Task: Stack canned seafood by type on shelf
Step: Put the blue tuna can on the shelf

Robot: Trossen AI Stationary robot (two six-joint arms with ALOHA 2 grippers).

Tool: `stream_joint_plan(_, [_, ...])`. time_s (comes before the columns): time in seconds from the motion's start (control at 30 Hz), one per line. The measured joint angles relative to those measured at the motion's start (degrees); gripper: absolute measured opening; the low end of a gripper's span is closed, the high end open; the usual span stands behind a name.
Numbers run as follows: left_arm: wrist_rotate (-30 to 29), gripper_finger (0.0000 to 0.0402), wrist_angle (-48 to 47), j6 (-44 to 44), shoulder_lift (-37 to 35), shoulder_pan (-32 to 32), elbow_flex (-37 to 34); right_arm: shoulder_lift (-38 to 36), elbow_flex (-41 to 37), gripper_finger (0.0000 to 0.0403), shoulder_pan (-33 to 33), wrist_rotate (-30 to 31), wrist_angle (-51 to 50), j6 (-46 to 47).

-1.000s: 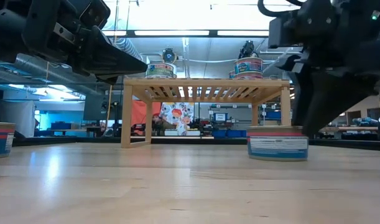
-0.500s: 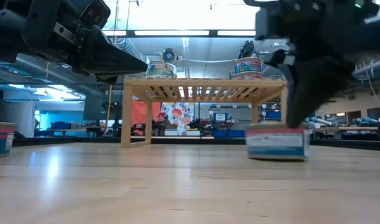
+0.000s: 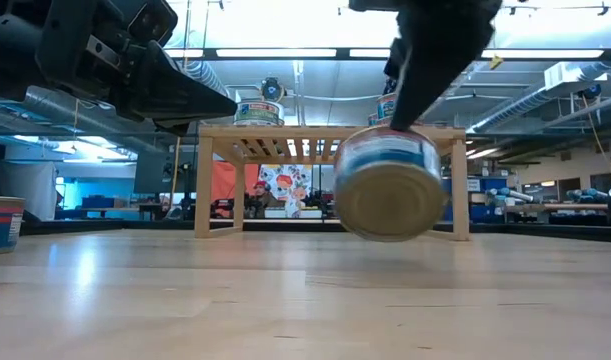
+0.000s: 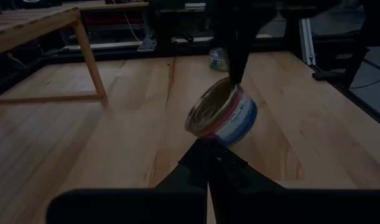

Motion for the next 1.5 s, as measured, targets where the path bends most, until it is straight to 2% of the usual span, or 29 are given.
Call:
stream_joint_plan(0.2, [0.0, 0.0006, 0.1, 0.0, 0.0, -0.4, 0.0, -0.2, -1.5, 0.0002, -4.3, -4.6, 2.1, 3.0])
stream_joint_plan(0.53, [0.1, 0.0032, -0.4, 1.7, 0.0, -2.7, 2.4, -0.2, -5.2, 0.0001, -10.4, -21.6, 15.1, 3.1])
stream_joint_plan(0.67, [0.1, 0.0047, -1.1, 3.8, 0.0, -3.5, 3.3, -0.2, -5.8, 0.0001, -12.1, -22.5, 15.7, 2.8])
stream_joint_plan(0.87, [-0.4, 0.0088, -7.4, 3.1, 1.3, -3.7, 6.2, -0.3, -7.3, 0.0002, -13.8, -22.4, 16.4, 2.4])
stream_joint_plan(1.03, [-1.9, 0.0139, -8.7, 6.5, 6.9, -3.7, 11.0, -0.3, -8.9, 0.0002, -14.5, -23.4, 18.3, 2.6])
stream_joint_plan(1.2, [-10.1, 0.0191, -12.4, 14.0, 11.9, -3.8, 17.2, -0.3, -9.1, 0.0003, -14.5, -24.6, 19.0, 2.8])
stream_joint_plan(1.5, [-10.4, 0.0262, -14.4, 15.3, 18.9, -3.8, 21.9, -0.3, -9.1, 0.0004, -14.6, -25.4, 19.2, 1.7])
